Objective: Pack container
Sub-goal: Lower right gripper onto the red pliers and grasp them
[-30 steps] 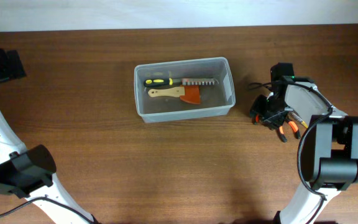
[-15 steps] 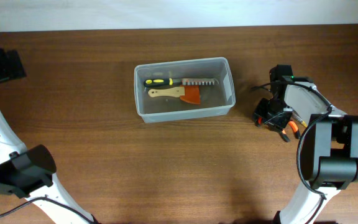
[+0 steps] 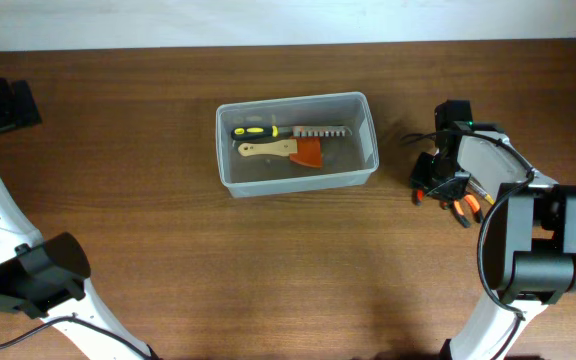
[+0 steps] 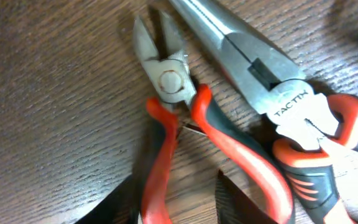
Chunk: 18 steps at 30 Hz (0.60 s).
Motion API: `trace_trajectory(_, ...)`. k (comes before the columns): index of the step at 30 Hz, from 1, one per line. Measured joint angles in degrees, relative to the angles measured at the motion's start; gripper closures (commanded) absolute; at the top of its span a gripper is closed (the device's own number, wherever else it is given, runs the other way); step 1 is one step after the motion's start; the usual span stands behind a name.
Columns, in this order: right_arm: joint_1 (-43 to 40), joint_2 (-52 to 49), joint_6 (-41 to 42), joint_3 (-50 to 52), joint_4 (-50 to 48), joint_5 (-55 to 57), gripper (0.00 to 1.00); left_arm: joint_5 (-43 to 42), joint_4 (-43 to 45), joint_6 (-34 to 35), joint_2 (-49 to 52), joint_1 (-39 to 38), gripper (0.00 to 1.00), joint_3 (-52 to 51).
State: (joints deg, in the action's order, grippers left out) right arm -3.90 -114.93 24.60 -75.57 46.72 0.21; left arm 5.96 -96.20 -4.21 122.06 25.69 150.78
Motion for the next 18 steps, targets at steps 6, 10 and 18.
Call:
trace_trajectory(6, 0.0, 0.0, -0.6, 0.0, 0.5, 0.0, 0.68, 0.0, 0.0, 0.0, 0.0, 0.0, 0.01, 0.0)
trace_trajectory(10, 0.0, 0.0, -0.9, 0.0, 1.0, 0.0, 0.75, 0.0, 0.0, 0.0, 0.0, 0.0, 0.01, 0.0)
trace_trajectory(18, 0.0, -0.1, -1.0, -0.1, 2.8, -0.1, 0.92, 0.0, 0.0, 0.0, 0.0, 0.0, 0.01, 0.0)
